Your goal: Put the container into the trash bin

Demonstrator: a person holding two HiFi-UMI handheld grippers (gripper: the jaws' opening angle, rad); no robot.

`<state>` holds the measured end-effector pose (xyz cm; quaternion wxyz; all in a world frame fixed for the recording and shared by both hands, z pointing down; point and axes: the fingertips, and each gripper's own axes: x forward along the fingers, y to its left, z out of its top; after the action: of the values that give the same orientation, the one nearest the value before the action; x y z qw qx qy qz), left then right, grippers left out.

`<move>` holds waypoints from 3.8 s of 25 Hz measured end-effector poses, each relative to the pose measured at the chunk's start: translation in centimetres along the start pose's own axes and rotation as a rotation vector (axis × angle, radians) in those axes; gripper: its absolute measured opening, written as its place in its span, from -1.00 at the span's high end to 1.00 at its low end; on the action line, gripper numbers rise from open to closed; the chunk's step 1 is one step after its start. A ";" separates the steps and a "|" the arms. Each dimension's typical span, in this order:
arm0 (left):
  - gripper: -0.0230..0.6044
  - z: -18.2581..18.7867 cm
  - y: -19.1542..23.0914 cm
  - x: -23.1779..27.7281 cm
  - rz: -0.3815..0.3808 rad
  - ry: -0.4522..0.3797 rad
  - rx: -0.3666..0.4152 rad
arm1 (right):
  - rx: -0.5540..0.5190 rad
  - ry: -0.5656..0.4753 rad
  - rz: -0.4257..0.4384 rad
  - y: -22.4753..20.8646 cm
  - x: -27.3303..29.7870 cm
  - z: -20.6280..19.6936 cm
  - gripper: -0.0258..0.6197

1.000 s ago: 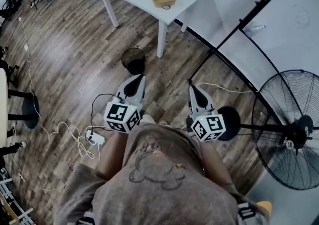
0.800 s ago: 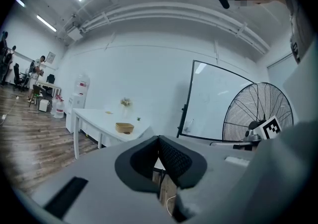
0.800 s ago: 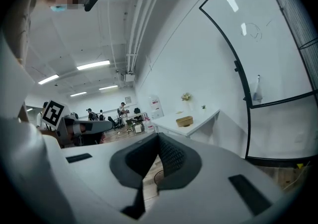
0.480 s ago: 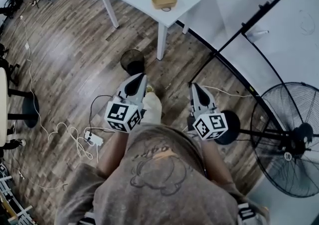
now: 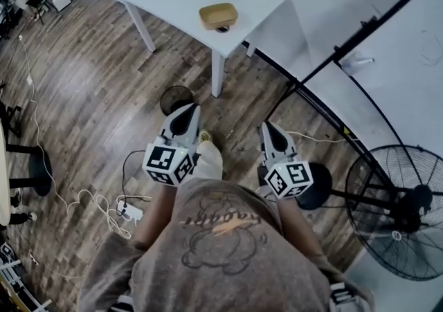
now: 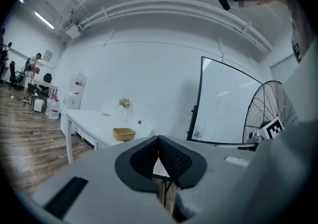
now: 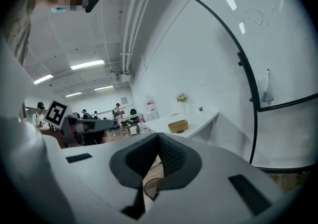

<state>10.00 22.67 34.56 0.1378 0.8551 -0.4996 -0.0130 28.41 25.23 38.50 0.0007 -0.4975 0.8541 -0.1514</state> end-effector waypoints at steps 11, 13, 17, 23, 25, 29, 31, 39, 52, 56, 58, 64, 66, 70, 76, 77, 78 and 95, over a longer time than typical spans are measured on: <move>0.92 3.5 6.7 11.5 -0.025 0.013 -0.004 | 0.000 0.021 -0.026 -5.5 11.2 3.9 0.94; 0.92 4.4 8.1 13.3 -0.025 0.013 -0.008 | 0.000 0.017 -0.030 -6.2 13.1 4.7 0.94; 0.91 6.3 10.2 16.7 -0.041 0.008 -0.008 | -0.006 0.003 -0.035 -7.6 16.7 6.5 0.94; 0.92 8.3 13.1 20.8 -0.064 0.012 0.004 | -0.006 -0.010 -0.070 -9.3 21.8 8.7 0.94; 0.92 8.7 14.1 21.9 -0.068 0.014 0.008 | -0.005 -0.016 -0.080 -9.7 23.2 9.1 0.94; 0.92 9.3 15.5 23.8 -0.086 0.016 0.013 | 0.001 -0.028 -0.102 -10.5 25.3 9.4 0.94; 0.92 9.5 16.0 24.5 -0.095 0.017 0.012 | 0.003 -0.030 -0.109 -10.7 26.2 9.4 0.94; 0.92 10.3 17.1 26.5 -0.110 0.025 0.011 | 0.000 -0.022 -0.121 -11.3 28.2 10.4 0.94; 0.91 11.7 17.9 30.0 -0.074 0.009 0.011 | -0.015 -0.011 -0.069 -13.8 32.0 12.2 0.94; 0.91 11.6 18.5 31.1 -0.055 0.007 0.008 | -0.019 -0.005 -0.053 -14.4 33.4 12.5 0.94; 0.91 11.5 18.8 31.3 -0.054 0.008 -0.001 | -0.016 -0.003 -0.046 -14.4 34.0 12.4 0.94; 0.74 11.0 19.7 32.9 -0.053 0.018 -0.045 | -0.017 0.004 -0.026 -15.4 35.4 12.4 0.94; 0.66 10.8 20.1 33.4 -0.047 0.025 -0.051 | -0.016 0.004 -0.022 -15.7 35.8 12.4 0.94; 0.42 10.1 20.9 34.1 -0.032 0.038 -0.087 | -0.015 0.012 -0.018 -16.0 36.5 12.5 0.94; 0.20 8.9 22.2 35.2 -0.001 0.054 -0.128 | -0.004 0.018 -0.017 -16.8 37.1 12.3 0.94; 0.17 8.7 22.5 35.5 0.005 0.058 -0.125 | -0.003 0.019 -0.017 -16.9 37.1 12.3 0.94; 0.16 8.6 22.7 35.8 0.011 0.062 -0.121 | -0.001 0.019 -0.017 -17.1 37.2 12.2 0.94; 0.13 2.1 30.1 43.3 0.092 0.242 -0.084 | 0.015 0.052 -0.071 -19.4 36.8 11.8 0.94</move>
<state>5.72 -28.87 45.06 0.2331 0.8200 -0.5172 0.0759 28.11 -17.94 37.77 -0.0232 -0.5235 0.8344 -0.1709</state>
